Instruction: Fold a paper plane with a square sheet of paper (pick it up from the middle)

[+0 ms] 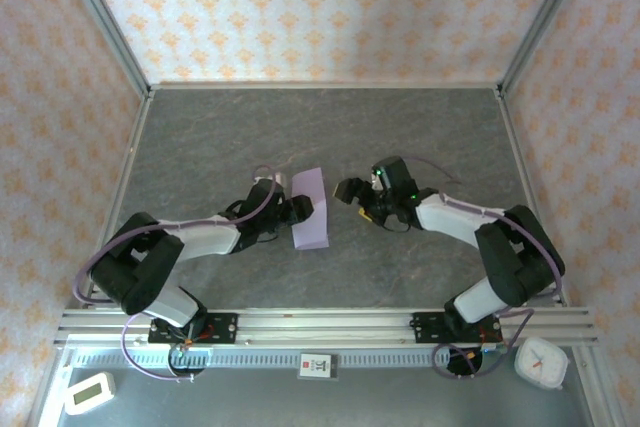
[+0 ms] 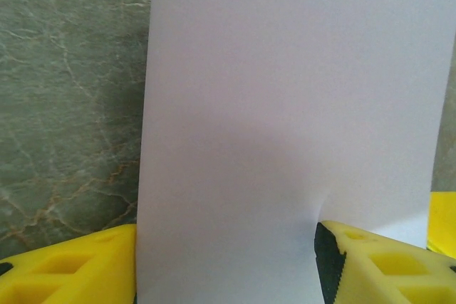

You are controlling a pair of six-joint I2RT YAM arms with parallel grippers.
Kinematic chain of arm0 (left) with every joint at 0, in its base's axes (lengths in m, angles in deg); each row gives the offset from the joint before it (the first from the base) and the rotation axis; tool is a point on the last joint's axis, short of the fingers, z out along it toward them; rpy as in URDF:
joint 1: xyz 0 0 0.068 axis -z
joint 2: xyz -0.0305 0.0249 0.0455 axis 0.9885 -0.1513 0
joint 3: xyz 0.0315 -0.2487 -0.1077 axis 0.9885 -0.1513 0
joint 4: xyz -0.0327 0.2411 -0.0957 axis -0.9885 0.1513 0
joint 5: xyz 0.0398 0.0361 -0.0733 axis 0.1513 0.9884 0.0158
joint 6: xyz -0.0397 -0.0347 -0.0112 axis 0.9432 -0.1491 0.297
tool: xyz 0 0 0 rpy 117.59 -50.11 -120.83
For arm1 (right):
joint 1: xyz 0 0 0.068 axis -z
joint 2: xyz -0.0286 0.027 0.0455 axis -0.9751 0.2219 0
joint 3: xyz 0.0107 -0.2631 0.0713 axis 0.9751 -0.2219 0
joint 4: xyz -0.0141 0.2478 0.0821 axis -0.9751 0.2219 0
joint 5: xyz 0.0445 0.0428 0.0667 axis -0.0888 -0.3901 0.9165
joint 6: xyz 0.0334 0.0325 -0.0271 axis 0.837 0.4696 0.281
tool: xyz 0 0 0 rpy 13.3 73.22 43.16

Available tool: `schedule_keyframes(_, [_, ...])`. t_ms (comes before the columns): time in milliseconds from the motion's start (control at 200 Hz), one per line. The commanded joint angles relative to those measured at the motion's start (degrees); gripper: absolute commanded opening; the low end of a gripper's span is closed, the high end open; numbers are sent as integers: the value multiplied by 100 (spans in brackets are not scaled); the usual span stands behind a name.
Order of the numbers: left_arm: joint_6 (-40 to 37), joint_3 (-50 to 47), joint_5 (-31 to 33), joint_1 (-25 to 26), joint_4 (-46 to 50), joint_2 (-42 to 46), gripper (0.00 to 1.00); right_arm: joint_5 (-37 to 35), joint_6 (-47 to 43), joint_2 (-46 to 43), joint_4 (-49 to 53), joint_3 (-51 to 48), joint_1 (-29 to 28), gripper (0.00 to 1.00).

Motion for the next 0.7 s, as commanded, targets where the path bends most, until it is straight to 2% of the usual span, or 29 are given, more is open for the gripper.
schedule_keyframes(0, [-153, -86, 26, -90, 152, 192, 67, 156, 74, 117, -296, 287, -126, 90])
schedule_keyframes(365, [-278, -31, -15, -144, 297, 255, 67, 522, 118, 581, -630, 738, -410, 77])
schedule_keyframes(656, [-374, 100, -59, -144, 378, 105, 67, 581, 188, 981, -773, 938, -641, 59])
schedule_keyframes(696, [-379, 106, -69, -144, 389, 93, 67, 576, 183, 1018, -776, 948, -643, 54])
